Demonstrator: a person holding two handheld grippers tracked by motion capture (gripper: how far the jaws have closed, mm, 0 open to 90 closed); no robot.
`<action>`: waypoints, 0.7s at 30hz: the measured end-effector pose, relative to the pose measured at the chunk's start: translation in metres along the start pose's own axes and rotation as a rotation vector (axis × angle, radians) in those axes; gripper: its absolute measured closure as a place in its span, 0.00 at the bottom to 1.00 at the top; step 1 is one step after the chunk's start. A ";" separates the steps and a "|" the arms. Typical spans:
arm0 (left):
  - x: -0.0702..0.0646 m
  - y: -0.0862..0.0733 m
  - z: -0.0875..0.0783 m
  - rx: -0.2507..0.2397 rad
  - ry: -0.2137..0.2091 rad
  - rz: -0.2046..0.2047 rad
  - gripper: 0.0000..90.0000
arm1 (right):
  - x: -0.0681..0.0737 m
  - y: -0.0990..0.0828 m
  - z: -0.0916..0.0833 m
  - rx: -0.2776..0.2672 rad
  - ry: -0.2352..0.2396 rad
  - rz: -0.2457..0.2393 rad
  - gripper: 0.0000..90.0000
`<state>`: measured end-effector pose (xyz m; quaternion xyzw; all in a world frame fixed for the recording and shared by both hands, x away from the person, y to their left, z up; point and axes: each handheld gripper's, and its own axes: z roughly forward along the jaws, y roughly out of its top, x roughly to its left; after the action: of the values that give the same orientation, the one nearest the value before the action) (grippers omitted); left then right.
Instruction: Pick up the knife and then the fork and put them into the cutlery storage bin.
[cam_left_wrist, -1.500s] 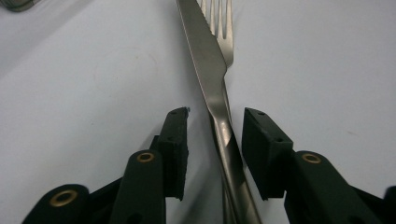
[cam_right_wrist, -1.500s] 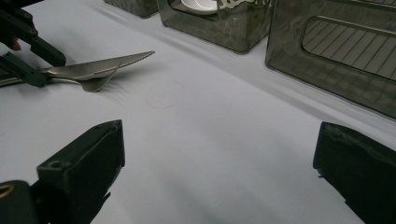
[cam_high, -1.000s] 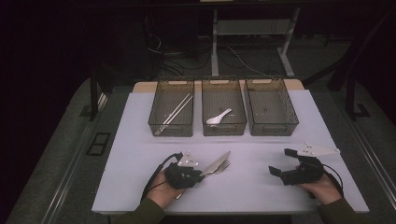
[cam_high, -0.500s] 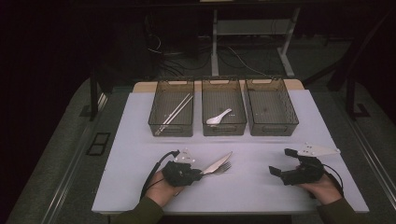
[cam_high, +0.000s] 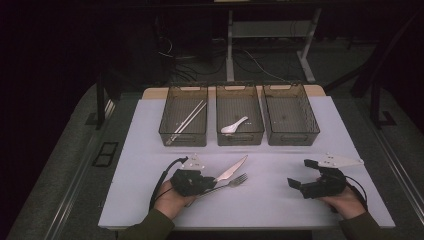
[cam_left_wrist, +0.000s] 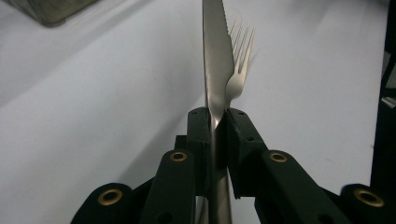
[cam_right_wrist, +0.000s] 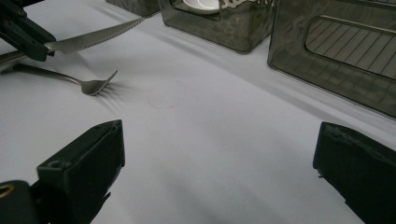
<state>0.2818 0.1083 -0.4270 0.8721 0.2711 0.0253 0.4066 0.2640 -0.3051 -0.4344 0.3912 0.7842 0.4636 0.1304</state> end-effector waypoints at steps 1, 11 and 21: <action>0.000 0.001 -0.001 -0.006 0.002 0.000 0.88 | 0.000 0.000 0.000 0.000 0.001 0.000 0.02; 0.002 0.016 -0.006 -0.063 -0.026 0.008 0.88 | 0.002 0.016 -0.002 -0.001 0.036 -0.002 0.02; 0.001 0.031 0.000 -0.102 -0.041 0.009 0.88 | 0.008 0.036 0.014 -0.021 0.161 0.050 0.17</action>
<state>0.2969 0.0921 -0.4049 0.8517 0.2570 0.0232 0.4561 0.2851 -0.2810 -0.4108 0.3708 0.7772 0.5050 0.0592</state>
